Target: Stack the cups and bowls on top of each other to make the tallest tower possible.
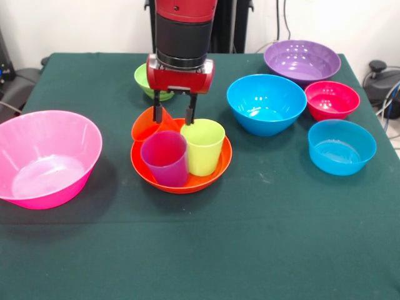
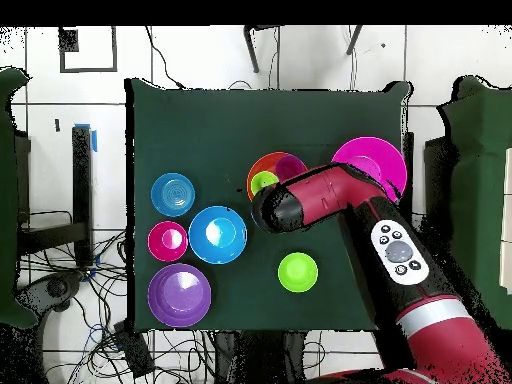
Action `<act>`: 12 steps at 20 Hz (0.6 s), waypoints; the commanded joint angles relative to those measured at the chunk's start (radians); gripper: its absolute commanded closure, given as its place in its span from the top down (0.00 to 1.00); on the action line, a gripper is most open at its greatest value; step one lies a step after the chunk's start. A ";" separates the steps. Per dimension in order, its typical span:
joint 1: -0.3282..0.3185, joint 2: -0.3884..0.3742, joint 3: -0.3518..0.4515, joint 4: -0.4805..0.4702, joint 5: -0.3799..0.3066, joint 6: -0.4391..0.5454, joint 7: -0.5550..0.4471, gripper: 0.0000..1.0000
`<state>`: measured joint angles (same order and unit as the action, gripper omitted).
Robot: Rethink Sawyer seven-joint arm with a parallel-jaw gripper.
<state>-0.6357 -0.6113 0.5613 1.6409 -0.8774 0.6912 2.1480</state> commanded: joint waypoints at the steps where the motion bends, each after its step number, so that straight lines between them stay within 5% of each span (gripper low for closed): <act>1: -0.005 0.049 0.024 0.028 -0.050 -0.038 -0.218 1.00; 12: -0.035 0.078 0.056 0.055 -0.028 -0.036 -0.242 1.00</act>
<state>-0.6672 -0.5663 0.5701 1.6465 -0.8776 0.6910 2.1480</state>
